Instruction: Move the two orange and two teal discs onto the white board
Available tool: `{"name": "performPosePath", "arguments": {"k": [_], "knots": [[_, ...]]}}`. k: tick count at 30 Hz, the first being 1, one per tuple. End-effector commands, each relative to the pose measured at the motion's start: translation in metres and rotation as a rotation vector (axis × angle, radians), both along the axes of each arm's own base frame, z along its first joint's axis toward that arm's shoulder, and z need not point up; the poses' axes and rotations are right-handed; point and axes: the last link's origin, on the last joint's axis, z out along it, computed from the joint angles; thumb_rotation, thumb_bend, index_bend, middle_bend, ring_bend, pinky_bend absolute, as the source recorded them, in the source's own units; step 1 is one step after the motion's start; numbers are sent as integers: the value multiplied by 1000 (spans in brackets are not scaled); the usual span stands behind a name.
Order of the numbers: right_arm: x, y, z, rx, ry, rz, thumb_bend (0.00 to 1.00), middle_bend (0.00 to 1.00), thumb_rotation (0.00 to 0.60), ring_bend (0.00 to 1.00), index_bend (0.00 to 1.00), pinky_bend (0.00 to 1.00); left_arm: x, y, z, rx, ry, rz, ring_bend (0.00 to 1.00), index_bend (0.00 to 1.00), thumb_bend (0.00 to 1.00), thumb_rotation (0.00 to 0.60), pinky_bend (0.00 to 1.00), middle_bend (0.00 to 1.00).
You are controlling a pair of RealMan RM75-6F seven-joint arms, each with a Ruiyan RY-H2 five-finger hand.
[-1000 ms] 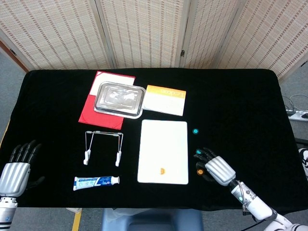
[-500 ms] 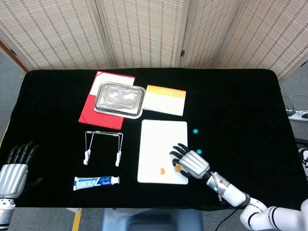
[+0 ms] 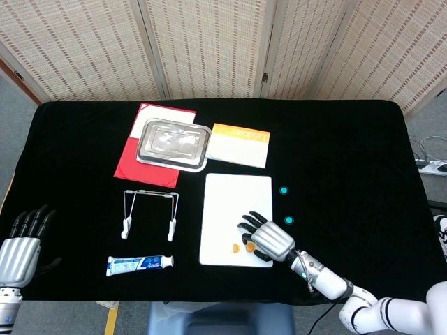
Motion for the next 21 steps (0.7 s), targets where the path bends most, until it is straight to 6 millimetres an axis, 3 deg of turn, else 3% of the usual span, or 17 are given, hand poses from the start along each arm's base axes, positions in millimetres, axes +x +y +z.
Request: {"name": "performPosePath", "arguments": {"k": [1,8,13,18,21], "knots": [[1,0,-2,1,3,5,448,180,600,36,493,0,-1,0,0,0,0,2,4,3,145,600,0,0],[3,0,-6,11,7,9,448,176,600,37,419,0,-3,0,-1,-4,-7,8,4,3,143,600,0,0],[4,1,-3,0,-1,15,448,174,600,36,305,0,-5,0,-2,-7,-9,10,4,3,143,600,0,0],[-2,-4,12,-58,-15,-1,448,173,600,40,262,0,-3,3,-3,-8,-13,1,4,3,144,600,0,0],[-17,-10,28,-127,-2,-39,447,173,600,41,262,0,-3,4,-2,-5,-16,-5,4,3,143,600,0,0]]}}
